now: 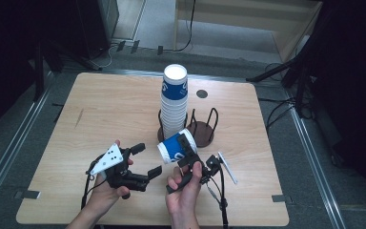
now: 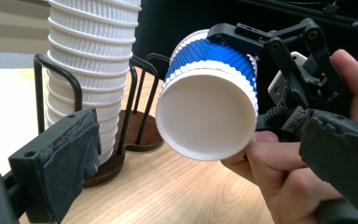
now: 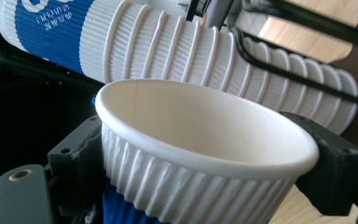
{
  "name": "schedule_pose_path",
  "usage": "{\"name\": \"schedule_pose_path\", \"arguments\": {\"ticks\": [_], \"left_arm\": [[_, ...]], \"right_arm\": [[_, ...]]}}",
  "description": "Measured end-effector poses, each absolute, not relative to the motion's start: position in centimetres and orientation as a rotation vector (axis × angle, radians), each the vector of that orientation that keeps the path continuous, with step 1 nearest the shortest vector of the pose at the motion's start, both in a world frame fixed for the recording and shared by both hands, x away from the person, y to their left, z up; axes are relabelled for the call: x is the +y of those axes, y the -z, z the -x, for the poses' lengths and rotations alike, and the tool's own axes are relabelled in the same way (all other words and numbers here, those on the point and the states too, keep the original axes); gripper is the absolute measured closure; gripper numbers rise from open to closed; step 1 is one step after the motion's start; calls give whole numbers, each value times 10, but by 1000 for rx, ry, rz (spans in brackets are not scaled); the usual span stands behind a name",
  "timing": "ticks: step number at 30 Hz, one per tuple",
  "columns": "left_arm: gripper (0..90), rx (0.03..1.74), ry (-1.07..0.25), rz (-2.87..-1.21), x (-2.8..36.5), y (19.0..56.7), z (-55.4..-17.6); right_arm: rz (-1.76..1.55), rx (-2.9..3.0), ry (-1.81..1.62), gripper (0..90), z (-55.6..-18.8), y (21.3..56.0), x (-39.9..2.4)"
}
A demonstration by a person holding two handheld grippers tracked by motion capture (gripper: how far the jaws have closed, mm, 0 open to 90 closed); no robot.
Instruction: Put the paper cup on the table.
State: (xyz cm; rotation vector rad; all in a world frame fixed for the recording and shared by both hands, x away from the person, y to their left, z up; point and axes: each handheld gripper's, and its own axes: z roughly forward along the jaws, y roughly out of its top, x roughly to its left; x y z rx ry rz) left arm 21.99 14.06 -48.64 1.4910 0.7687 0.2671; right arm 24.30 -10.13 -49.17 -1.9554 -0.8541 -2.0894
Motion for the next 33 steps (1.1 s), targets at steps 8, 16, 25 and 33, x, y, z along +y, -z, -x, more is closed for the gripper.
{"name": "schedule_pose_path", "arguments": {"ticks": [8,16,25,33], "left_arm": [[0,805,-270,-1494,152,490,-222],[0,838,-286,-1486,161,494,-222],[0,866,-312,-1492,171,498,-223],[0,899,-334,-1491,181,504,-224]], "right_arm": [[2004,-973,2128,193,-245,491,-109],[2015,-1088,2189,195,-247,491,-115],[2025,-1302,2267,195,-246,487,-116],[2035,-1466,2303,196,-246,486,-120]]}}
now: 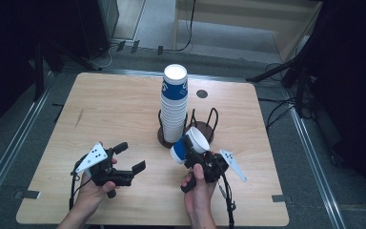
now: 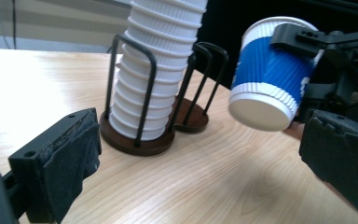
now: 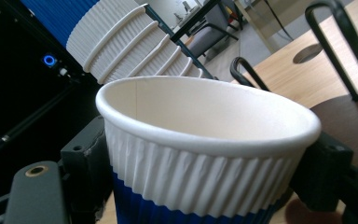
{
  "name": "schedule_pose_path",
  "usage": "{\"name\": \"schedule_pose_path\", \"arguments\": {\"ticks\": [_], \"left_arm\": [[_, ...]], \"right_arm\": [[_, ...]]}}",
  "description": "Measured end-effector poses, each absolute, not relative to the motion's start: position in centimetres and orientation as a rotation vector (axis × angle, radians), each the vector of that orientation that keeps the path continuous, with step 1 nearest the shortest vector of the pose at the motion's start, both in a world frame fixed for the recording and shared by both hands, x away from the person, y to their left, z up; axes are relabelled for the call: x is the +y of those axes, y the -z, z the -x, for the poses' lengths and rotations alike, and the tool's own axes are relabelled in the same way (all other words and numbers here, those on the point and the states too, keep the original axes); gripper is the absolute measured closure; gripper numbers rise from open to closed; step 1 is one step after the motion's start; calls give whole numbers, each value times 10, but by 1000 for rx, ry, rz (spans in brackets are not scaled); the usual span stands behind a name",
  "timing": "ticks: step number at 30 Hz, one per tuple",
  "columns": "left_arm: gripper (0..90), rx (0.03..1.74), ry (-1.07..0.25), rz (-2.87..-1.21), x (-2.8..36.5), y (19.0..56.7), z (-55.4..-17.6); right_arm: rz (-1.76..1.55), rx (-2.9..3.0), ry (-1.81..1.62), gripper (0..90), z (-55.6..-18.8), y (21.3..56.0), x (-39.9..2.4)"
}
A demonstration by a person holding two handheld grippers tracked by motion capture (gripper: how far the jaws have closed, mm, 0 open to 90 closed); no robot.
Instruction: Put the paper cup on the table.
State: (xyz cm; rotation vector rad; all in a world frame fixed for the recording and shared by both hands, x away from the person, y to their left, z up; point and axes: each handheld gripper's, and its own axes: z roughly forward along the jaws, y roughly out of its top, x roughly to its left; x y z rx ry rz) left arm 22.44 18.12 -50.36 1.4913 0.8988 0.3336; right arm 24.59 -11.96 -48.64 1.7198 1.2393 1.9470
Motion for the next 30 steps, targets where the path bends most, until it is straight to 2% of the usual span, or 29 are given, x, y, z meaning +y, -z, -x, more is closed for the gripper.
{"name": "schedule_pose_path", "arguments": {"ticks": [12,30], "left_arm": [[0,974,-389,-1496,202,518,-223],[0,1075,-469,-1498,252,534,-208]], "right_arm": [[-1514,1343,-1803,197,-243,486,-128],[-1414,1396,-1651,196,-242,497,-156]]}}
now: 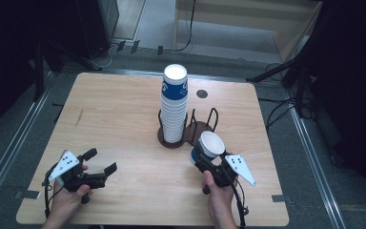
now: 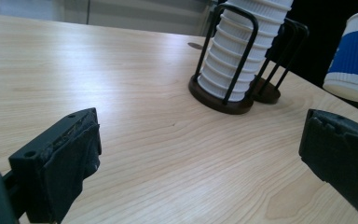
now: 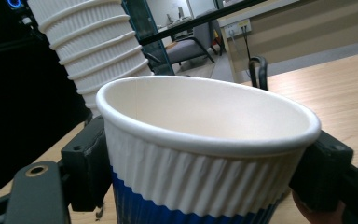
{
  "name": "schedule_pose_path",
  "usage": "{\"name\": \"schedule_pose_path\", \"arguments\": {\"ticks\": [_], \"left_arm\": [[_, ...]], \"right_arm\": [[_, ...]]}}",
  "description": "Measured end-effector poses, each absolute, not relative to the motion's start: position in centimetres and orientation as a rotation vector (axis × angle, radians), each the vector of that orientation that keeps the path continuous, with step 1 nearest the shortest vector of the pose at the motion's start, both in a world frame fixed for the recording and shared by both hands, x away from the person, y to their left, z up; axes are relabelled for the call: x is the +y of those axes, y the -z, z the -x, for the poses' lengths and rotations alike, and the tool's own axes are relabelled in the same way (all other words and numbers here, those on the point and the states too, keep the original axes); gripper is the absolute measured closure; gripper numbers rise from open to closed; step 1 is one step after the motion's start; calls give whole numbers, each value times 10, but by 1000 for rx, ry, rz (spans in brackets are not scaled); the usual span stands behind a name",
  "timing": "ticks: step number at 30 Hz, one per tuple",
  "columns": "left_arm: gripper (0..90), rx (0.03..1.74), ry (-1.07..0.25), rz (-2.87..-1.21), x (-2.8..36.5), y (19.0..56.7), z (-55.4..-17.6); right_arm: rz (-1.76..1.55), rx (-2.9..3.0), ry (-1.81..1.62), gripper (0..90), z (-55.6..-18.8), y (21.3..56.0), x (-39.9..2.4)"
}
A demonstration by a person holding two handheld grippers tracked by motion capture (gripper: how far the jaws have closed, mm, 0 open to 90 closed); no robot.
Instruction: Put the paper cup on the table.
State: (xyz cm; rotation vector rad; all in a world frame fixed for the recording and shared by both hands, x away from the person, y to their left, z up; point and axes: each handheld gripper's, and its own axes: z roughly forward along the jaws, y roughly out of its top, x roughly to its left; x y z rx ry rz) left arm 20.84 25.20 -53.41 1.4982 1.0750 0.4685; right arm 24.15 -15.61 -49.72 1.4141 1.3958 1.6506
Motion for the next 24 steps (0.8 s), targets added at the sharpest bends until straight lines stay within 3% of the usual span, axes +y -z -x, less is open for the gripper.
{"name": "schedule_pose_path", "arguments": {"ticks": [24], "left_arm": [[0,1249,-557,-1560,300,548,-215]], "right_arm": [[-1307,1413,-1491,195,-250,518,-179]]}}
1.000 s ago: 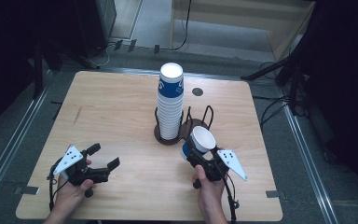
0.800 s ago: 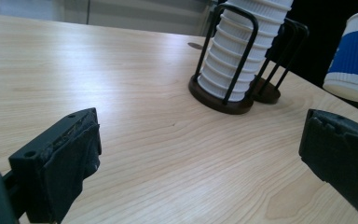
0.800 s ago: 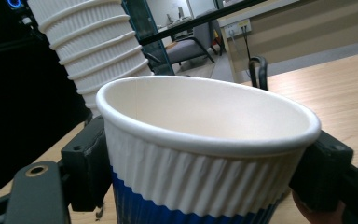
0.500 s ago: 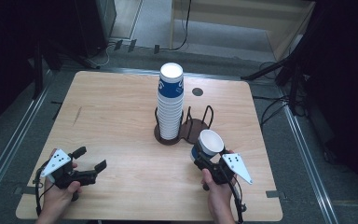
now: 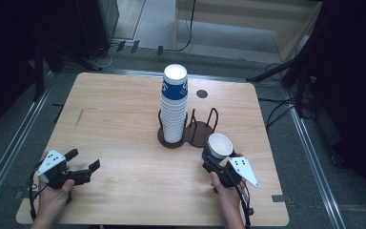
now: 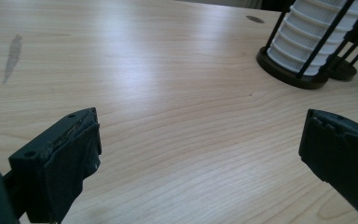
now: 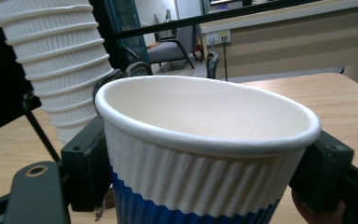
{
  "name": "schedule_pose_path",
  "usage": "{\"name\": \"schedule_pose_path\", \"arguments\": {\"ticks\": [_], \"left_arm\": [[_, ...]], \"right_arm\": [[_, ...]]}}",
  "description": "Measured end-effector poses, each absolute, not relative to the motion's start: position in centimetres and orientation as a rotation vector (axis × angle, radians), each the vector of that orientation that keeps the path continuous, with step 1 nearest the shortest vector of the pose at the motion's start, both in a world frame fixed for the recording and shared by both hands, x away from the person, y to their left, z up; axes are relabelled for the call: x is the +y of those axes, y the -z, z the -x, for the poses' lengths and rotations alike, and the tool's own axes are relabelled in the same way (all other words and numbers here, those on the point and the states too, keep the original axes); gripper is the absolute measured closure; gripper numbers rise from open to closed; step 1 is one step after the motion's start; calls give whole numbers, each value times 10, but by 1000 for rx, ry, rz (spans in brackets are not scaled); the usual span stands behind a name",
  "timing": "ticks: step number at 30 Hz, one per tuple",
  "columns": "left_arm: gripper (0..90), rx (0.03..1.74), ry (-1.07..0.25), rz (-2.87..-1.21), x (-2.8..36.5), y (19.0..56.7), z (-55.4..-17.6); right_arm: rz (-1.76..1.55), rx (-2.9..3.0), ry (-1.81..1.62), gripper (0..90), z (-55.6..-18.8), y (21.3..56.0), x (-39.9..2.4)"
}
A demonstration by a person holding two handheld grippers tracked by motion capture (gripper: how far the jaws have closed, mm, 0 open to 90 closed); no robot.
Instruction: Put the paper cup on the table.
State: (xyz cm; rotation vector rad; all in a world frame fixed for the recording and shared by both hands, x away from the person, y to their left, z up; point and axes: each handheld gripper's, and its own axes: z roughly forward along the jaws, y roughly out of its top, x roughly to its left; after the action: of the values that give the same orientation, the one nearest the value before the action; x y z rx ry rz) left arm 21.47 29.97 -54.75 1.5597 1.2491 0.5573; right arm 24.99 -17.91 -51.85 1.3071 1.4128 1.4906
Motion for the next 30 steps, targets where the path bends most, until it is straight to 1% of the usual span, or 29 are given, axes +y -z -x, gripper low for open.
{"name": "schedule_pose_path", "arguments": {"ticks": [14,30], "left_arm": [[0,1281,-592,-1552,313,548,-217],[0,1294,-570,-1545,318,550,-219]], "right_arm": [[-1227,1439,-1376,193,-259,526,-188],[-1213,1467,-1286,192,-268,538,-199]]}}
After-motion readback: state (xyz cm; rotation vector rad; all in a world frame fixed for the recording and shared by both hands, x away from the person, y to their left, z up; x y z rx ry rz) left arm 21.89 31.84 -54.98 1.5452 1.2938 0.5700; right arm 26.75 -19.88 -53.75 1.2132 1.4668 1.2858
